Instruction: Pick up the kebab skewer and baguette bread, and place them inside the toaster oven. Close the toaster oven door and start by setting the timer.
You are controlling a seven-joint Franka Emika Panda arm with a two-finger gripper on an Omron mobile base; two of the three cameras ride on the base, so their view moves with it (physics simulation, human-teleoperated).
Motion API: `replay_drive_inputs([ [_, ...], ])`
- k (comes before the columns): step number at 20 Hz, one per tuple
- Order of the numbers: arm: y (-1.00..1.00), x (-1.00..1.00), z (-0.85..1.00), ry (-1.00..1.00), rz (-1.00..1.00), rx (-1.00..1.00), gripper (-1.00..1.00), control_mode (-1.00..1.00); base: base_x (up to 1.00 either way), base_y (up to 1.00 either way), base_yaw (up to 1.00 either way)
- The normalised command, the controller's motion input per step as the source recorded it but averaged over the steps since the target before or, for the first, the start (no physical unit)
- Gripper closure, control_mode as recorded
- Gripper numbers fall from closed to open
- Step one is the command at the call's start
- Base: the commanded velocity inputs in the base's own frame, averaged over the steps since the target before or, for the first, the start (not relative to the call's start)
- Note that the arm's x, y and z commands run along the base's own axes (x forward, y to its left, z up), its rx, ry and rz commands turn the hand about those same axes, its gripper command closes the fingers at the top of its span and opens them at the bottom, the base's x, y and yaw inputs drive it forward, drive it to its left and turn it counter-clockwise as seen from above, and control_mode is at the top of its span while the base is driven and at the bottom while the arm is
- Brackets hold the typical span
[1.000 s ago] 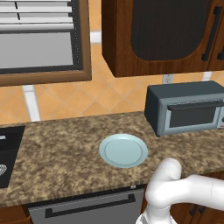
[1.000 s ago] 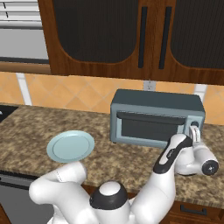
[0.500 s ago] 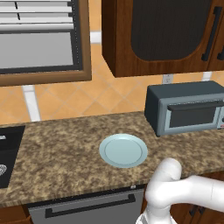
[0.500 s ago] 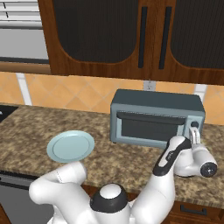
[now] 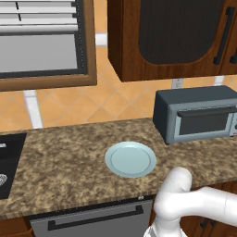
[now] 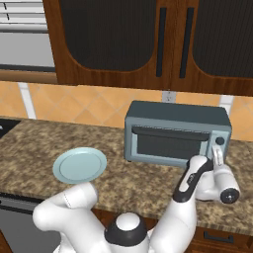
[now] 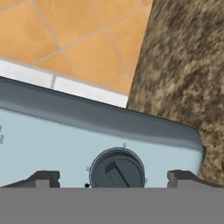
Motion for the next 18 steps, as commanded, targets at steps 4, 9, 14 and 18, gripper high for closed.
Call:
replay_drive_inputs([
  [4,-0.15,0.01,0.00,-0.08,0.00,-0.04,-1.00,-1.00,0.00,0.00,0.00],
  [9,-0.15,0.01,0.00,-0.08,0.00,-0.04,-1.00,-1.00,0.00,0.00,0.00],
  [14,0.00,0.00,0.00,-0.07,0.00,-0.05,-1.00,-1.00,0.00,0.00,0.00],
  [18,0.00,-0.01,0.00,-0.06,0.00,-0.07,-1.00,-1.00,0.00,0.00,0.00],
])
